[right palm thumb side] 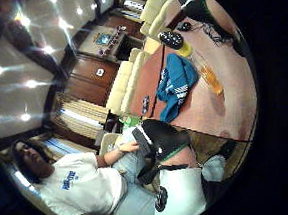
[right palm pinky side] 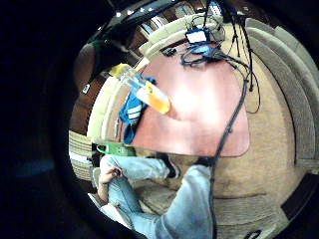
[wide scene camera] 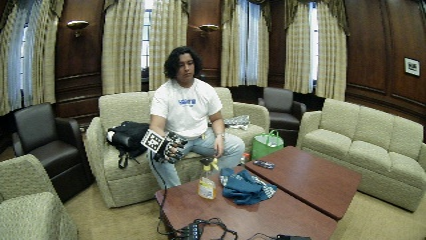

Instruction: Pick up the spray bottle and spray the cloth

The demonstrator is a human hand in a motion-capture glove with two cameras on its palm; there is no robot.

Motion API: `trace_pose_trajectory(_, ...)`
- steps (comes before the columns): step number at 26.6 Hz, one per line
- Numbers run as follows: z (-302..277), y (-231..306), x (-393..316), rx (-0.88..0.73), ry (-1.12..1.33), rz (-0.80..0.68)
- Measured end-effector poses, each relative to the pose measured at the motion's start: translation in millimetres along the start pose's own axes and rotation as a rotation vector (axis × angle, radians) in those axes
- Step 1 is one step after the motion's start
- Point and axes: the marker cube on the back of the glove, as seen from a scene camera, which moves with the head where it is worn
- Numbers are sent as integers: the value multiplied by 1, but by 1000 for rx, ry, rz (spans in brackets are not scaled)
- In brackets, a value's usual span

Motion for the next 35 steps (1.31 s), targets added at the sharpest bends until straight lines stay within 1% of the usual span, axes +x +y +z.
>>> trace_pose_trajectory(1, 1, 0, 4, -18, -2, 0)
trace_pose_trajectory(4, 5, -5, 16, -2, -9, 3)
trace_pose_trajectory(7, 4, 3, 23, -88, -46, 46)
trace_pose_trajectory(10, 4, 5, 30, -121, -93, 80)
trace_pose_trajectory(15, 13, 3, 46, -101, -159, 94)
trace_pose_trajectory(20, 27, -6, 62, -79, -262, 166)
trace_pose_trajectory(22, 33, -8, 67, -87, -268, 173)
trace_pose_trajectory(27, 51, -20, 63, -135, -222, 162)
trace_pose_trajectory(35, 82, -42, 44, -152, -284, 214)
